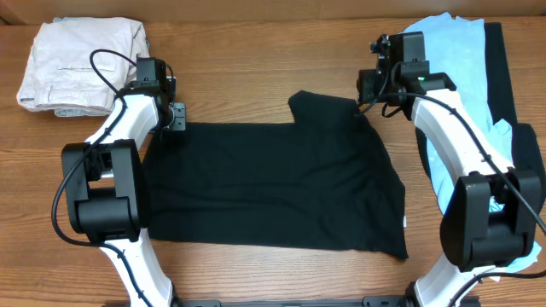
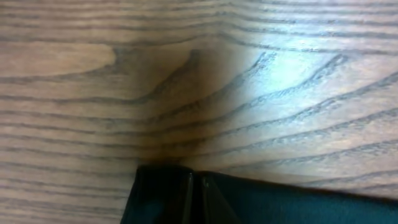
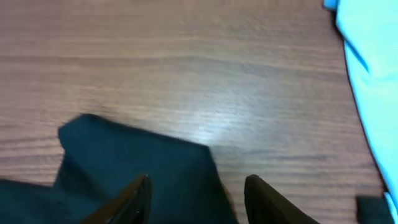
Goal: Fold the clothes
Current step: 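Move both grippers to the shirt's top corners and grasp them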
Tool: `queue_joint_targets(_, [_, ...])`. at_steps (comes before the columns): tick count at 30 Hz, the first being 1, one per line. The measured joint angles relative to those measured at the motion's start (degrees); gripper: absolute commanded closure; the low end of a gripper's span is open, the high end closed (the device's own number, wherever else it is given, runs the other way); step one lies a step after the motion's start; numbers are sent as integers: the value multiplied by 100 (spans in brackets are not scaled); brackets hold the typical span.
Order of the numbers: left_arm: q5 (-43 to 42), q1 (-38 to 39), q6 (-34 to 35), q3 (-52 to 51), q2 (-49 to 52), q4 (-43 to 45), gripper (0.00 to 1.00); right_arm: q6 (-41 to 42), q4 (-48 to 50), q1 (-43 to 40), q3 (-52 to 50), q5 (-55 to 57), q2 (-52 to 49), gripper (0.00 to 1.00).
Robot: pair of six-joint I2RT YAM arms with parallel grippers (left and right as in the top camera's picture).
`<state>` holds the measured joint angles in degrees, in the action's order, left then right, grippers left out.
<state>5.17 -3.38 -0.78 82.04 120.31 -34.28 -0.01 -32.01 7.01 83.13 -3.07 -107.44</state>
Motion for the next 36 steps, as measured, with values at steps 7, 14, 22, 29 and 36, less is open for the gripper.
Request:
queue_joint_targets(7, [90, 0, 28, 37, 0, -236, 96, 2, 487, 52, 2, -22, -267, 55])
queue_joint_targets(14, [109, 0, 46, 48, 0, -299, 96, 2, 708, 79, 2, -195, -1152, 53])
queue_joint_targets(22, [129, 0, 48, 63, 0, -428, 96, -9, 844, 238, 2, -302, -1493, 51])
queue_joint_targets(29, [136, 0, 46, 72, 0, -481, 96, -131, 883, 251, 13, -264, -1635, 57])
queue_joint_targets(36, [151, 0, 48, 79, 0, -551, 96, -168, 868, 251, 28, 48, -1663, 92])
